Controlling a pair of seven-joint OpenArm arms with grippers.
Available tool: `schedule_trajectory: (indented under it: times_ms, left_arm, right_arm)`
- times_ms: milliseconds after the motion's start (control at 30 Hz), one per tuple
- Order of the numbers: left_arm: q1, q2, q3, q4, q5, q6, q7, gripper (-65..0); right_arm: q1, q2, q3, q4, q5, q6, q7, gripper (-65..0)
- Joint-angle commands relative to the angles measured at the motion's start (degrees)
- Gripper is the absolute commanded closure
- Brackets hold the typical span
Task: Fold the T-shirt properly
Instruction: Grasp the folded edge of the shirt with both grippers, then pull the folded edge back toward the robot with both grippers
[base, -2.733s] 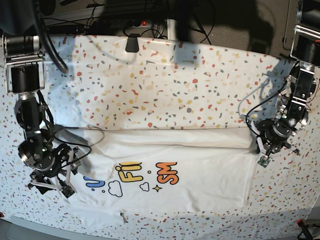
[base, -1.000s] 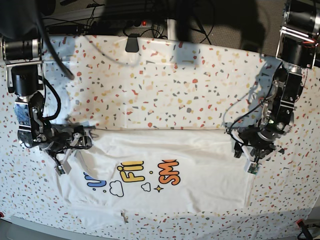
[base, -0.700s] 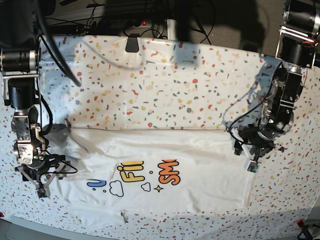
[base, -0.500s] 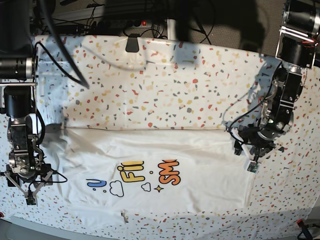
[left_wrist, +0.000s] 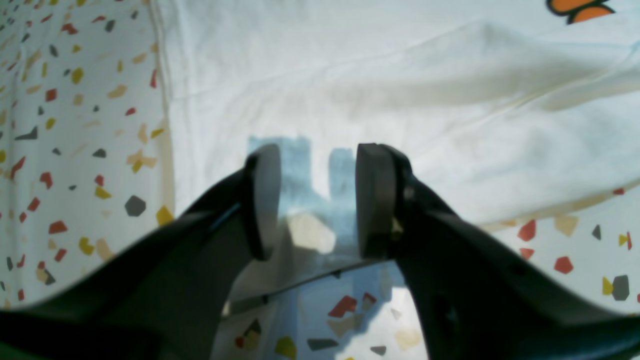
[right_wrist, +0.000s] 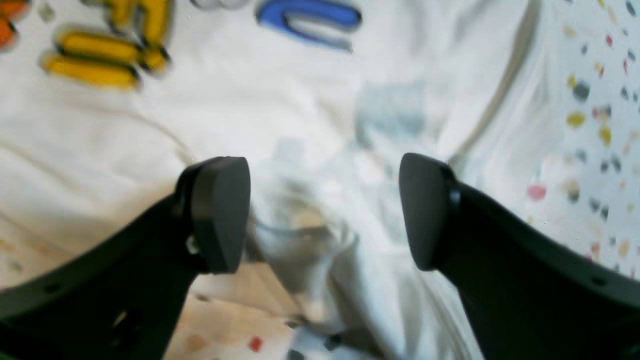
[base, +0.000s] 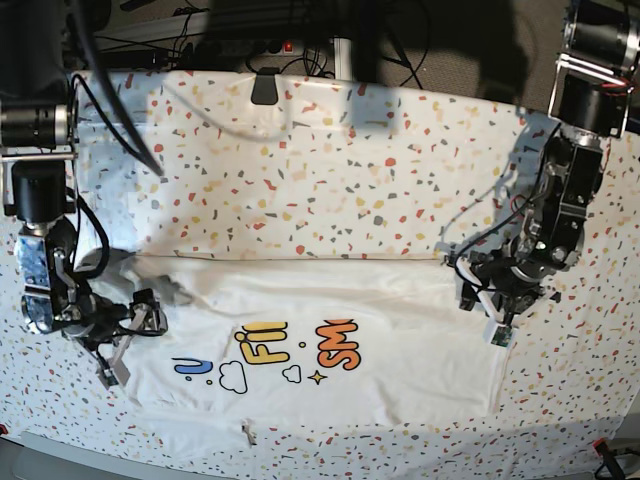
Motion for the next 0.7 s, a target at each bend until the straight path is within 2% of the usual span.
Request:
schedule_trajectory:
  times_ms: [0,33,300,433,667]
  left_arm:
    - [-1.75,-0.09,-0.39,0.68,-1.14,0.13,-1.03,-24.3]
    - [-1.73,0.22,-0.39,0.68,-1.88,0.13,-0.87,-24.3]
    - [-2.23,3.52,-0.50,-1.31,-1.88,0.15,0.20,-24.3]
    - [-5.09,5.07,-0.50,-6.69,-5.14,0.63,7.54,-24.3]
    - [-9.86,5.57,-0.50,-14.95,-6.45,0.63,8.22,-24.0]
  right_arm:
    - [1.38,0.83,0.42,0.87,0.02,-2.47,2.10,-46.0]
    - [0.61,0.83,0.42,0.85,-0.33,-3.43,2.67,-46.0]
    - [-3.17,0.76,0.42,0.74,-0.11,-3.52,5.81,-46.0]
    - [-3.28,0.44,0.42,-1.16,-0.11,-3.72,5.88,-46.0]
    - [-3.43,-1.07,0.42,-2.10,-0.17,-6.05,4.13,-46.0]
